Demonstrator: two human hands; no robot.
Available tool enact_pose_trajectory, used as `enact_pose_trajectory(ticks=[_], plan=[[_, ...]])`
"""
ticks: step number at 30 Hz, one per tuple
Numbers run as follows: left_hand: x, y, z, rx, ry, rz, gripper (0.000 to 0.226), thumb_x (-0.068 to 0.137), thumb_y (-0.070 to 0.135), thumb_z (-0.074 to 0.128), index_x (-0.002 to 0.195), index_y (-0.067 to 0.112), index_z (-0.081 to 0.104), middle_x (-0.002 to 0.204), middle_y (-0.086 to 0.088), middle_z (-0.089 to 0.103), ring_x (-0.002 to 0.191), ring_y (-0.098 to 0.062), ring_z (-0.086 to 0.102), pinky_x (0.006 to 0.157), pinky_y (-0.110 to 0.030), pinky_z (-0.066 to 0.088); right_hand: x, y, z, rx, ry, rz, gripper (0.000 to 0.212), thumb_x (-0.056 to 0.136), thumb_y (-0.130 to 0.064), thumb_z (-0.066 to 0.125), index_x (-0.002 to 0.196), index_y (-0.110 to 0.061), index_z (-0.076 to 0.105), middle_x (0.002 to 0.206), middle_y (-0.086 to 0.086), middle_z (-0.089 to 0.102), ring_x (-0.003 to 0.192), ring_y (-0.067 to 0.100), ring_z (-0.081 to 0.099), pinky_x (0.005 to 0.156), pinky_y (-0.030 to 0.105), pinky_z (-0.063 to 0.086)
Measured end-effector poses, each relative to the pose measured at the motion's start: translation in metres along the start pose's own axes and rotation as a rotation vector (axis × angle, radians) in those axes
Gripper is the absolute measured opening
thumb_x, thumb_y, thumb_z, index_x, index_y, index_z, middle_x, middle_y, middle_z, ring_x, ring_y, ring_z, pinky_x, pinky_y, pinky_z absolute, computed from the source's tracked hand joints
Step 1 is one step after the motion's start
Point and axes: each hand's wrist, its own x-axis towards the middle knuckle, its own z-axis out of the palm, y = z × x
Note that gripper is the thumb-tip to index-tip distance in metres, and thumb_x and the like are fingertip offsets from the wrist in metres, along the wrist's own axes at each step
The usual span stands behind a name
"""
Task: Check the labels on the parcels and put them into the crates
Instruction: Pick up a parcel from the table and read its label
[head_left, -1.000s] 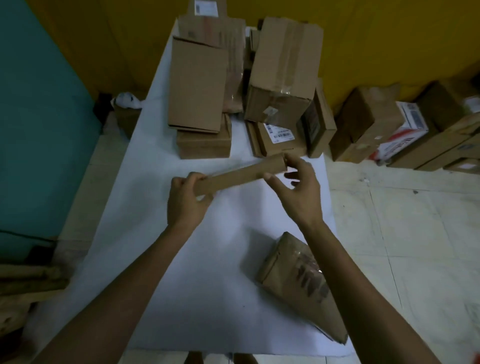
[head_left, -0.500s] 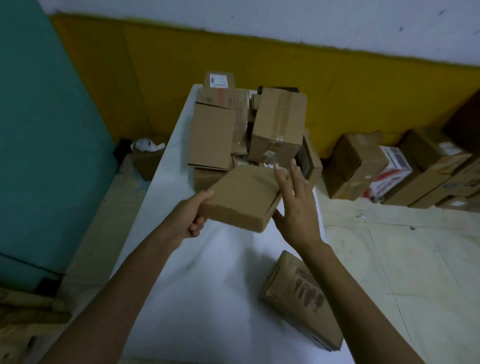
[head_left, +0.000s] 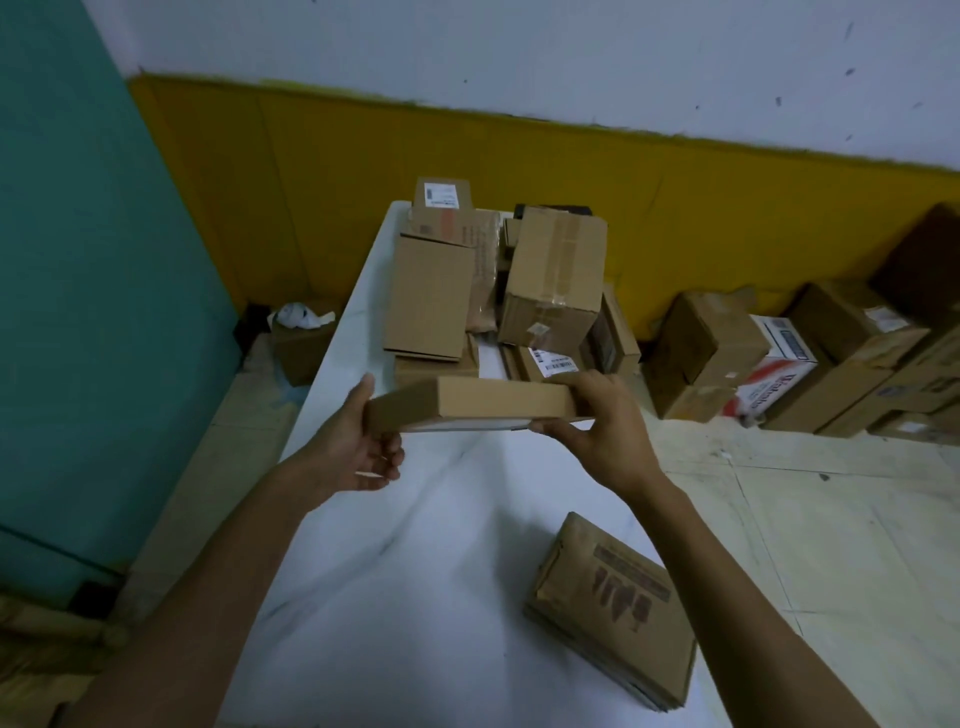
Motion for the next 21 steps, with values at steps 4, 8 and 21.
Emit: enact_pose_trajectory(ticks=[4,8,21], plan=[[0.013,0.005,0.001,-0.057,0.219,0.122,0.085,0.081,0.08,0.009,0.079,0.014,0.063,0.057,-0.002,0.063,0.058,-0.019,0.062,0.068,-0.031,0.045,0.0,-0.014,0.0,0.111,0.054,-0.023,0.051,0.081,-0.024,0.075,0.129,-0.018,0.059,0.106,-0.004,0.058,0.096,0.013,0.042,0.079,0.005,0.027],[0.015,0.015,0.009,-0.231,0.297,0.322,0.059,0.086,0.075,0.01,0.094,0.042,0.057,0.098,0.006,0.065,0.087,-0.019,0.063,0.081,-0.039,0.049,0.0,-0.032,0.0,0.423,0.065,0.092,0.053,0.086,-0.022,0.07,0.134,-0.032,0.05,0.12,-0.002,0.059,0.108,0.014,0.057,0.088,0.026,0.048],[0.005,-0.002,0.053,-0.009,0.025,0.671,0.04,0.088,0.028,0.057,0.123,0.044,0.046,0.1,0.025,0.069,0.098,-0.002,0.066,0.066,-0.019,0.054,-0.003,-0.037,0.035,1.105,0.323,0.779,0.02,0.101,-0.027,0.046,0.112,-0.042,0.052,0.106,-0.005,0.067,0.102,0.018,0.065,0.065,0.026,0.056]])
